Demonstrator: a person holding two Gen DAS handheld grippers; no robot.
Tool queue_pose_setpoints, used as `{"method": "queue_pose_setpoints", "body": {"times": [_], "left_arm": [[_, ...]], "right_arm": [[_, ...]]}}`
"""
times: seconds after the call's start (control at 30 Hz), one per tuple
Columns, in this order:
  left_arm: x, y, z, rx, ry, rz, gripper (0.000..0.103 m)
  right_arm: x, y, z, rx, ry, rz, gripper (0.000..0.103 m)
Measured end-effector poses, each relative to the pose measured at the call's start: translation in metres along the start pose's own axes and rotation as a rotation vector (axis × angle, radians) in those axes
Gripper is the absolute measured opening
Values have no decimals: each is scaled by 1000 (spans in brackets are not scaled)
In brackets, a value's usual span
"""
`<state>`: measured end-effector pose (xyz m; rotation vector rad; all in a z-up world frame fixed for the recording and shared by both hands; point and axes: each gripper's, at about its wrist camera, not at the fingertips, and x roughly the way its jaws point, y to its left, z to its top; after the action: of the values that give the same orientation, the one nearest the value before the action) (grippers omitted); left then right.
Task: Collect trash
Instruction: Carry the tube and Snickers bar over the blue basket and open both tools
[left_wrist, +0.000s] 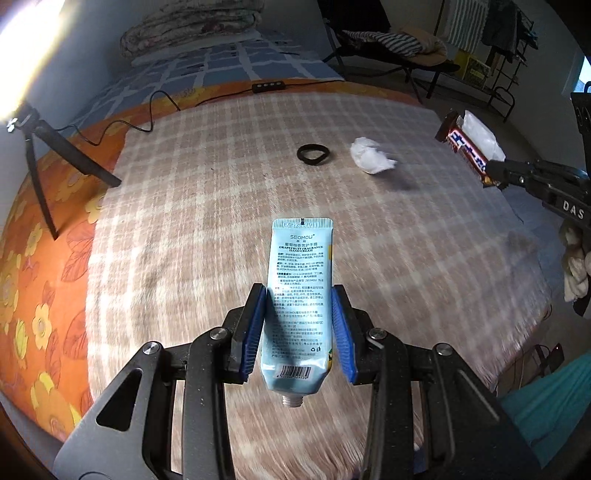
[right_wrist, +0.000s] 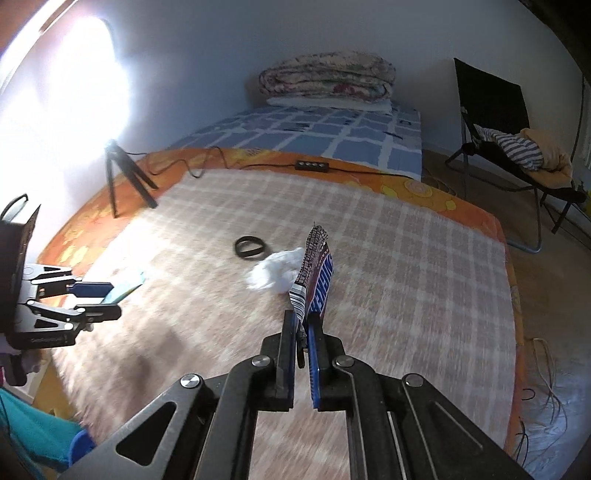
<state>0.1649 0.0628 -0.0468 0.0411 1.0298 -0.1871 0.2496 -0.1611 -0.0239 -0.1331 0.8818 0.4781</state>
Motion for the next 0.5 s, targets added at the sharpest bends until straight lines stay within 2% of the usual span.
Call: {"method": "queue_pose_setpoints", "body": {"times": [0.17,0.5], "left_arm": [[-21,-18,-20,14,-18,3,36],[-65,-49,-89,38,-23,-13,36]], "right_arm": [[-32,26,-22,-33,-4,34,4],[-81,90,-83,-105,2,109,4]]}}
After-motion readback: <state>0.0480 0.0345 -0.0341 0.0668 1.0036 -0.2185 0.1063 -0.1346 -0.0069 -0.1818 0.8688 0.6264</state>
